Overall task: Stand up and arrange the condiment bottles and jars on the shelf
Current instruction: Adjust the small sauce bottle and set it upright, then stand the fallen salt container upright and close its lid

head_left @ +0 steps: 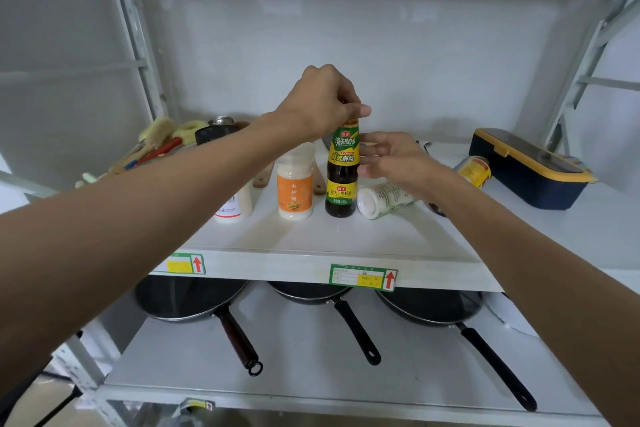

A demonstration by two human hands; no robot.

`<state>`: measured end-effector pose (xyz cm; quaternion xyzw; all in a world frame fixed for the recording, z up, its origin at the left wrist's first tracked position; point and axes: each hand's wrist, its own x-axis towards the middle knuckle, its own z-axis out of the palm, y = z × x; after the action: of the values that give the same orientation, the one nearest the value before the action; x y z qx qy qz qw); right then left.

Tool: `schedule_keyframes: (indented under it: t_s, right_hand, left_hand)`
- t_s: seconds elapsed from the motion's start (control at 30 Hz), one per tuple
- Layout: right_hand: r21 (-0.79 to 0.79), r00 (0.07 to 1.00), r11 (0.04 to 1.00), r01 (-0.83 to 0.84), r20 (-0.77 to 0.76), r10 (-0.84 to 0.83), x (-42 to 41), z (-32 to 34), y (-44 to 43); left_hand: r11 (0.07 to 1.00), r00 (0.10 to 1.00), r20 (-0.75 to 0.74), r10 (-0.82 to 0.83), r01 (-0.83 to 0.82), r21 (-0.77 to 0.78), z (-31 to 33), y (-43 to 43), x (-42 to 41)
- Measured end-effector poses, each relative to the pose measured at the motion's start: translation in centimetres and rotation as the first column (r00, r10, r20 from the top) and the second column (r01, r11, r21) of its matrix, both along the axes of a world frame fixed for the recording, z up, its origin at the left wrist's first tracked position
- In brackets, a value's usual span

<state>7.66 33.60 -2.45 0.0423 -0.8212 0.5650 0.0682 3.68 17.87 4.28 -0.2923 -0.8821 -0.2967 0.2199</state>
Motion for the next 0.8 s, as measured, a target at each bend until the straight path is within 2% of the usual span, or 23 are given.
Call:
schedule_keyframes:
  t_s: [0.1,0.2,0.3,0.37,0.43,0.57,0.67,0.8]
  right_hand:
    - [0.076,0.987,0.984,0.160,-0.007,-0.160,-0.2,0.5,1.8]
    - [0.140,0.962,0.952,0.271,-0.023,-0.271,-0.1,0.7,3.7]
    - [0.390,0.944,0.860,0.328,-0.088,-0.319,-0.4,0.3,5.9]
    - [0.560,0.952,0.778,0.286,-0.076,-0.295,-0.6,-0.1,7.0]
    - [0.630,0.966,0.751,0.200,0.003,-0.259,-0.9,-0.4,7.7]
    - [0.672,0.973,0.739,0.051,0.132,-0.187,-1.5,-0.1,8.1]
    - [0.694,0.971,0.717,-0.055,0.204,-0.123,-2.0,0.0,8.1]
    - [0.709,0.961,0.697,-0.109,0.254,-0.108,-2.5,0.0,8.0]
  left_hand:
    - [0.998,0.999,-0.033,0.020,-0.022,-0.063,0.0,-0.1,0.8]
    - [1.000,0.988,-0.157,0.009,-0.013,-0.027,-1.1,0.1,3.3]
    - [1.000,0.979,-0.201,-0.027,0.024,-0.021,-4.3,0.6,6.6]
    - [0.996,0.990,-0.137,-0.016,0.004,-0.088,-7.1,0.8,8.4]
    - [0.988,0.999,-0.044,0.013,-0.020,-0.154,-9.6,1.1,9.6]
    - [0.972,0.999,0.042,0.028,-0.018,-0.236,-12.2,3.1,10.3]
    - [0.958,0.997,0.026,0.070,-0.059,-0.281,-12.6,5.1,10.0]
    - [0.938,0.991,0.033,0.127,-0.109,-0.330,-12.9,6.7,8.8]
